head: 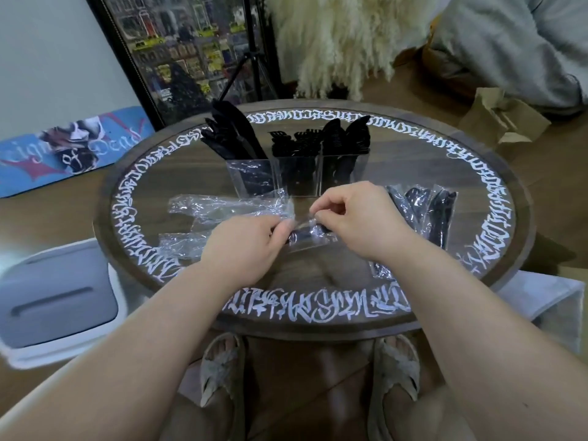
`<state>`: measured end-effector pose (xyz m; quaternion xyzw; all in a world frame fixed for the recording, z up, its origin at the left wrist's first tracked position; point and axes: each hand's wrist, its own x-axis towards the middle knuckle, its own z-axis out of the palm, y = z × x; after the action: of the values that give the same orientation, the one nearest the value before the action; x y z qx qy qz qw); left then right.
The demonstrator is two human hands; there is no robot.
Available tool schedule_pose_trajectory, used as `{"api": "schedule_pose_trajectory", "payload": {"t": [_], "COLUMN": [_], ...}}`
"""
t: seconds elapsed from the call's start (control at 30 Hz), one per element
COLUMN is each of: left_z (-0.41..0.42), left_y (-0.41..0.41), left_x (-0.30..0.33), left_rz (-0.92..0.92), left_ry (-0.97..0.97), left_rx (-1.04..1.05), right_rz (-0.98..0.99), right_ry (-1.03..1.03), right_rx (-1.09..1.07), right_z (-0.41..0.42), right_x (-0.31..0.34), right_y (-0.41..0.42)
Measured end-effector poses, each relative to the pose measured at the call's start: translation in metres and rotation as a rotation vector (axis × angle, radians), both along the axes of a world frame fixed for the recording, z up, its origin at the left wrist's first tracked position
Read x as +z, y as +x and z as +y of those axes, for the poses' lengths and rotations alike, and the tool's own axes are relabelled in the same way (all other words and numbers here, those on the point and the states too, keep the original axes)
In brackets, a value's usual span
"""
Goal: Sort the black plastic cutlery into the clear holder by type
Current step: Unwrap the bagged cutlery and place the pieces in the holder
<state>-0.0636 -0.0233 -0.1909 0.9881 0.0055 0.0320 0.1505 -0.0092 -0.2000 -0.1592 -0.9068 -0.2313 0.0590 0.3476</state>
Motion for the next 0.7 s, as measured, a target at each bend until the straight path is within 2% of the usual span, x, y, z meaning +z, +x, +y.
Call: {"api": "schedule_pose_trajectory", "payload": {"t": [0.13, 0.3, 0.4, 0.57, 0.7], "left_z": [0.015, 0.031, 0.035, 0.040, 0.042], "left_y": [0.004, 0.010, 0.013, 0.011, 0.012], "left_x": [-0.001, -0.003, 0.001, 0.003, -0.002], "left_rz": [0.091, 0.134, 0.111, 0.111, 0.071], "left_ry": [-0.145, -0.262, -0.243, -0.201, -0.125], "left_rx": [-0.015, 0.030, 0.061, 0.018, 0.031], "right_rz": [-0.019, 0.059, 0.121, 0.167, 0.258], "right_ry": [0.107, 0.261, 0.301, 0.254, 0.322], "right_rx": [0.013, -0.035, -0.093, -0.149, -0.167], "right_z": [0.010, 0.026, 0.035, 0.041, 0.043], "right_x": [-0.002, -0.008, -0.010, -0.013, -0.011], "right_y": [0.000, 0.006, 0.012, 0.018, 0.017]}}
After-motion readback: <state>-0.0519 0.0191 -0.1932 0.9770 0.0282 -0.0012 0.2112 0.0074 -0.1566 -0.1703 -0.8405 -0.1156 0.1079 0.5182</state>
